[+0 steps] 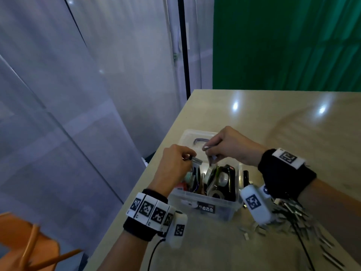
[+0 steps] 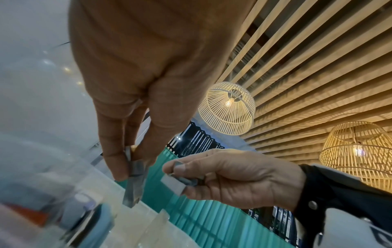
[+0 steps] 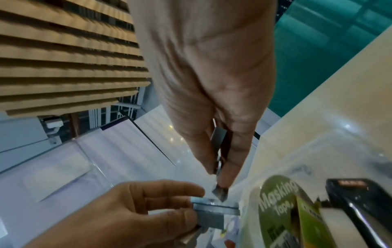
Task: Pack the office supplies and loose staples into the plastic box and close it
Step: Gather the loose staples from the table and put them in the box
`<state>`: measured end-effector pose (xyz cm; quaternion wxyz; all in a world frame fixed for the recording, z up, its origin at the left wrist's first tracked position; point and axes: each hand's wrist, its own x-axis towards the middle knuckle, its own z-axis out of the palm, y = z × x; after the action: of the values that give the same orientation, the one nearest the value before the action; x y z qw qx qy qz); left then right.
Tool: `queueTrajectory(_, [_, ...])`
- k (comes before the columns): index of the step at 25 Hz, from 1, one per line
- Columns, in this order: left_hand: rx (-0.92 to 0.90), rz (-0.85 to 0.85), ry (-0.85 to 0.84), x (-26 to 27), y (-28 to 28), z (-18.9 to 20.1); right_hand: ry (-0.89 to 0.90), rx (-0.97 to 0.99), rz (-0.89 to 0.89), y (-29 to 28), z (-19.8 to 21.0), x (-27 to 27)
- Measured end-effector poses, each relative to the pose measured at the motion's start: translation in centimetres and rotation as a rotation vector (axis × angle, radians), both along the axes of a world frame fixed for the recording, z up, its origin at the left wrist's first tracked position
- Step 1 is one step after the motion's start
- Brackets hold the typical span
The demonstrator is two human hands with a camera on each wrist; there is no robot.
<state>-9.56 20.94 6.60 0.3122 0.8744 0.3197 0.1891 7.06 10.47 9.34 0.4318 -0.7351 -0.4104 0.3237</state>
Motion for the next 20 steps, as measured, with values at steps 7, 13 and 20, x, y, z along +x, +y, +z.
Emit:
queueTrajectory(7, [0.044,-0.072,0.062,0.7,0.4,-1.2,-0.083,-0.093,-0.098,2.5,-2.4,-0.5])
queueTrajectory(13, [0.066,-0.097,0.079,1.0,0.5,-1.6,-0.296,-0.23,-0.036,2.9,-1.7,-1.2])
queueTrajectory(20, [0.109,-0.128,0.105,2.3,0.1,-1.4,-0.412,-0.359,0.028,2.9,-0.9,-1.3])
